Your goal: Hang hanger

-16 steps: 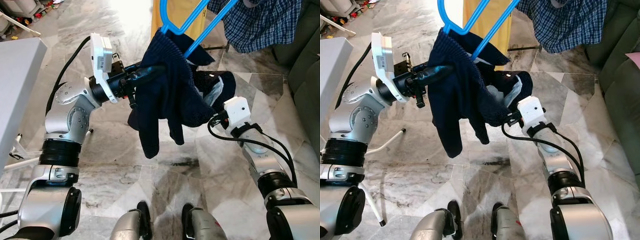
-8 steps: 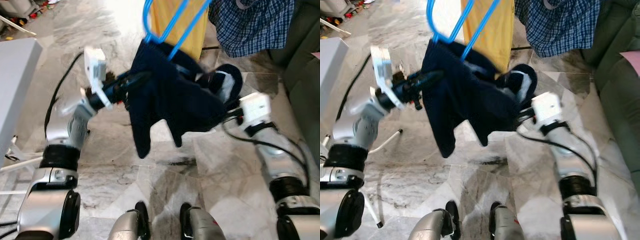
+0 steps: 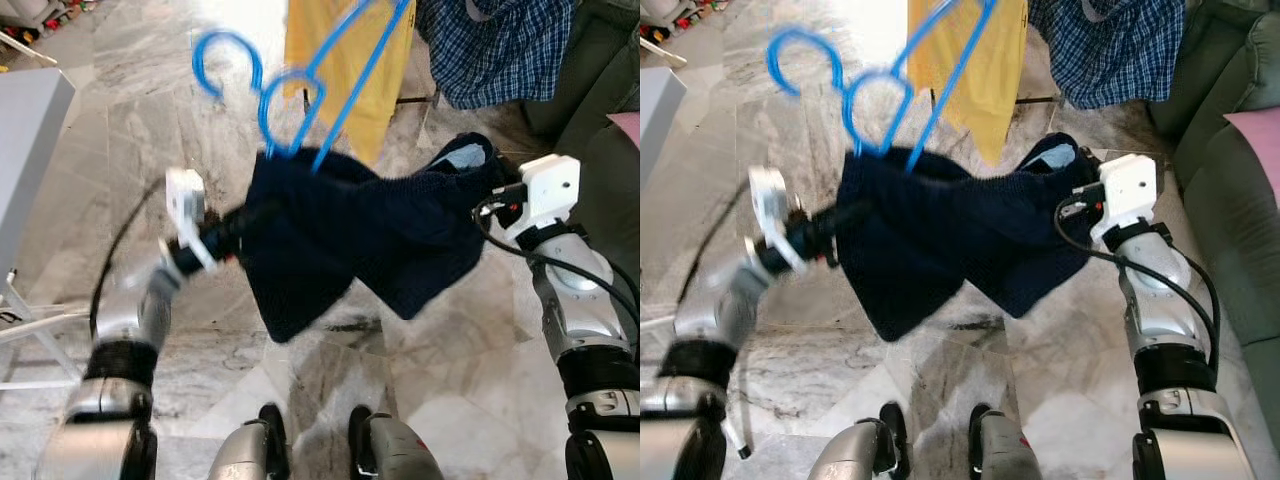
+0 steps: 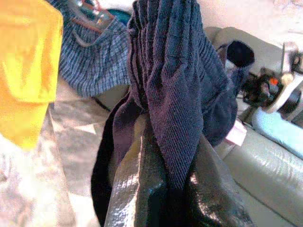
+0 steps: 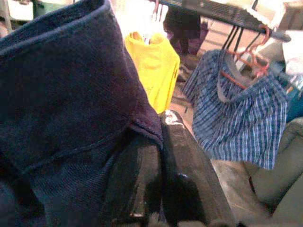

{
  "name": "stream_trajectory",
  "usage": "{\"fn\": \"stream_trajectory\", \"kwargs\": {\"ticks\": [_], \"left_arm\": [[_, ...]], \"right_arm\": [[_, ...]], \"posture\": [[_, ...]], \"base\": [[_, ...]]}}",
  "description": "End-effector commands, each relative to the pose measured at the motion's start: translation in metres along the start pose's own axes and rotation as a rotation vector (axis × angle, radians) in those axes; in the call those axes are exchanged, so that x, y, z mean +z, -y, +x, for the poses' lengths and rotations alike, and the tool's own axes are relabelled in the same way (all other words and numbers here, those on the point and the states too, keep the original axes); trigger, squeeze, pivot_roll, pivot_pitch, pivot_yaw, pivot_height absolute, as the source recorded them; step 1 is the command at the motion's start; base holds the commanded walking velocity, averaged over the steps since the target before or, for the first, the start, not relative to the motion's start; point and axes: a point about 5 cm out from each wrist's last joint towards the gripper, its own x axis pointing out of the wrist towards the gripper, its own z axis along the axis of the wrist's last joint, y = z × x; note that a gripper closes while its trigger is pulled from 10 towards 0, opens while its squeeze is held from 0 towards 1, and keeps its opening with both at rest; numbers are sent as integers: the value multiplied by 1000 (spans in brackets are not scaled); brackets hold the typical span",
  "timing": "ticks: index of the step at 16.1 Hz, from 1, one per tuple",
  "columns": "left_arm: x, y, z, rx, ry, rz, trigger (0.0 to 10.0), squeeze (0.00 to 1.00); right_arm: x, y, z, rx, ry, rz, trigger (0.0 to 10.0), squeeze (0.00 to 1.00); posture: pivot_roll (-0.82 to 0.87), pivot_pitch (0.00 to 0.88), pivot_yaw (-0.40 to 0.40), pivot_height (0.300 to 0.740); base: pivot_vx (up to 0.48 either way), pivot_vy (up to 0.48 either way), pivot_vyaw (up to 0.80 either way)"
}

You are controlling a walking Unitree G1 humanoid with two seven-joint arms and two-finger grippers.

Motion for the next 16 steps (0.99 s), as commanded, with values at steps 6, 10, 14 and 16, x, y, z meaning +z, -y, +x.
{"fn": "stream_trajectory", "kwargs": {"ticks": [6,10,14,16], "left_arm": [[-25,16,-29,83,140,-237,0,0],[-19,36,-34,-168,110,-461,0,0],[-34,63,-47,-387,-104,-528,0,0],[-46,68,-52,-455,-222,-517,0,0]], "right_arm": [[-25,10,-12,-136,-217,102,0,0],[-40,15,-19,-234,-298,207,0,0],[-40,37,-21,-352,-327,327,0,0],[-32,43,-17,-346,-308,331,0,0]], "posture": [[-147,237,-6,740],[-152,237,-4,740],[-168,234,5,740],[-173,235,6,740]], "base": [[0,0,0],[0,0,0],[0,0,0],[0,0,0]]}}
